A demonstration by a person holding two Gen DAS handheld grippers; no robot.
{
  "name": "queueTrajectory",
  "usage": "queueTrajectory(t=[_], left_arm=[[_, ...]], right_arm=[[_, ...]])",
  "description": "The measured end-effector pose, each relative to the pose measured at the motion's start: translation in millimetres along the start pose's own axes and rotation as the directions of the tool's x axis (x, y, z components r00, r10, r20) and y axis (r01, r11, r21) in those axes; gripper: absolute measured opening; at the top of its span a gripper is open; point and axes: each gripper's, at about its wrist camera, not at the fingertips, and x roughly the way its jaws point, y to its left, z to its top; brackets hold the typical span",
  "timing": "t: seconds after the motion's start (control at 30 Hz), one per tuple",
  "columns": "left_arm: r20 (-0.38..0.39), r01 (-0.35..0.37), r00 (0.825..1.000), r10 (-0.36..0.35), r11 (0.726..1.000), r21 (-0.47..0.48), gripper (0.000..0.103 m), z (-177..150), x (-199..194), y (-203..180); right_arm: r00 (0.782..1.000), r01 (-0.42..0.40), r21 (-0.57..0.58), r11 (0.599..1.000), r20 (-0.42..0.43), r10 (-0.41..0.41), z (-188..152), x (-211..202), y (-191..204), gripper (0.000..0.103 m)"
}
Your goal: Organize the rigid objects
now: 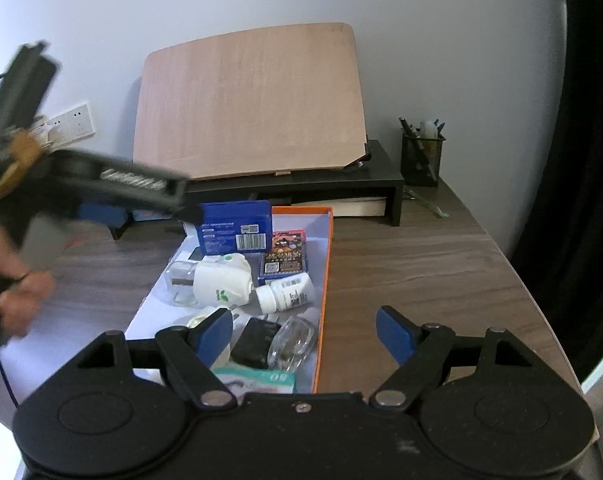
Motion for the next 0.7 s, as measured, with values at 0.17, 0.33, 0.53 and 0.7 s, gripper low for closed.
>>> queueTrajectory(t=[0.17,0.33,0.53,0.7], left_arm=[[-0.034,-0.050,0.998,0.049,0.998,-0.030,0.103,-46,-37,1],[-0.085,-0.068,0.994,0.064,0.997,-0.036,0.103,-83,-53,-2],[-0.102,-0.060,0.993,0.051,0.994,-0.088,0.103,-99,-65,-1],[-0.091,-0.069,0.994,0.062,0.994,-0.080,0.103,-110,-76,-5]], right_arm=[[0.998,0.023,0.010,1.000,-0.060,-0.023,-13,-15,16,0.095],[0.994,0.043,0.006,0.999,-0.098,-0.042,-25,-28,32,0.095],[0.992,0.064,-0.011,0.998,-0.109,-0.064,-34,-44,38,0.096],[0.989,0.091,0.011,0.996,-0.114,-0.089,-40,-53,34,0.096]])
